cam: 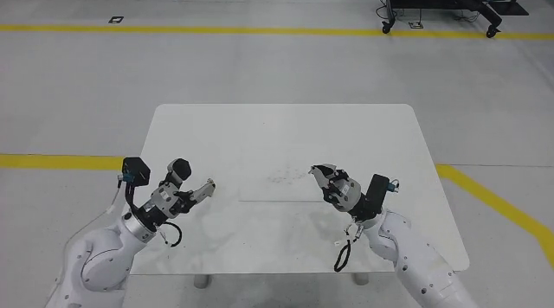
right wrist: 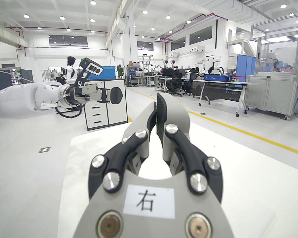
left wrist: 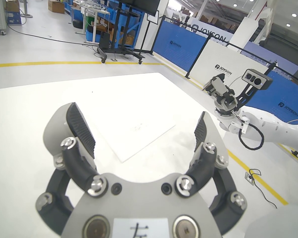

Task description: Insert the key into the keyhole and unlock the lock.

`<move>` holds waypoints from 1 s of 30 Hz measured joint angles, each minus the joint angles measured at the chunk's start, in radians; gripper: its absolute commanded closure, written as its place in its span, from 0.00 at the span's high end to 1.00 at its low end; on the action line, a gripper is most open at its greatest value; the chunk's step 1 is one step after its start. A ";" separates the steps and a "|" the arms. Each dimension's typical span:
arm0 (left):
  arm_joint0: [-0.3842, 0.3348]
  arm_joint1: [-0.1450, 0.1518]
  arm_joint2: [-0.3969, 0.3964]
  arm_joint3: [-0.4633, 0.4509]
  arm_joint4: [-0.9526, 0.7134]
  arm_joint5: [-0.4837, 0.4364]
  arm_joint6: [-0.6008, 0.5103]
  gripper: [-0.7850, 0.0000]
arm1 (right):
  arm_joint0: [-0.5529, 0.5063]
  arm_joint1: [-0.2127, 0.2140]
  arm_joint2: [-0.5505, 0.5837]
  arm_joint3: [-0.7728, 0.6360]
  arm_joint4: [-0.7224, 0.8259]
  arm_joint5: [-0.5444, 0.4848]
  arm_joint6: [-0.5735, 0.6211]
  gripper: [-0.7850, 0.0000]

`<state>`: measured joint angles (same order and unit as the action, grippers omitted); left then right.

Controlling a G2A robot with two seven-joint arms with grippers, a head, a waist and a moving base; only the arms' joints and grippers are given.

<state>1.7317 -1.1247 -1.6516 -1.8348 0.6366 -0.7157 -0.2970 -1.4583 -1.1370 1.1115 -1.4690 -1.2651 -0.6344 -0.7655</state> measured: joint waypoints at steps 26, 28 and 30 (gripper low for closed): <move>-0.457 0.018 0.428 0.421 -0.604 -0.297 -0.412 0.82 | 0.125 -0.063 -0.168 0.070 0.576 -0.129 0.412 0.00; -0.459 0.019 0.433 0.423 -0.578 -0.297 -0.398 0.67 | 0.129 -0.066 -0.179 0.056 0.590 -0.117 0.455 0.00; -0.456 0.019 0.439 0.420 -0.560 -0.297 -0.384 0.54 | 0.132 -0.069 -0.188 0.048 0.603 -0.121 0.482 0.00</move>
<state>1.2753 -1.1059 -1.2121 -1.4151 0.0770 -1.0123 -0.6814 -1.3266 -1.2059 0.9230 -1.4213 -0.6618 -0.7558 -0.2830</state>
